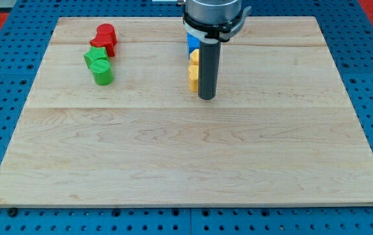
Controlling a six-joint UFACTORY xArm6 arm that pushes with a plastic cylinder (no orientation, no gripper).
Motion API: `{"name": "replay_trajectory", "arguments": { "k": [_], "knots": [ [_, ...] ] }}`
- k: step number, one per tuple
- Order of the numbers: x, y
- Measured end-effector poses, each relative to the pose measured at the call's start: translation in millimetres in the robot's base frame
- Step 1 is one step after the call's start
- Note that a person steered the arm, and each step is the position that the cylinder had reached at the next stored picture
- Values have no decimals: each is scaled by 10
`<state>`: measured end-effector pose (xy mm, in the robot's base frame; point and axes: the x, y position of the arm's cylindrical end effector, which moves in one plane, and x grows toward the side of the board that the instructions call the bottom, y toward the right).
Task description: Place the yellow heart below the yellow hexagon
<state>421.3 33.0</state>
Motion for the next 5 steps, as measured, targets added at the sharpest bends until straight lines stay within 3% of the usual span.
{"name": "replay_trajectory", "arguments": {
  "k": [3,5],
  "knots": [
    [-265,-14],
    [24,-140]
  ]
}}
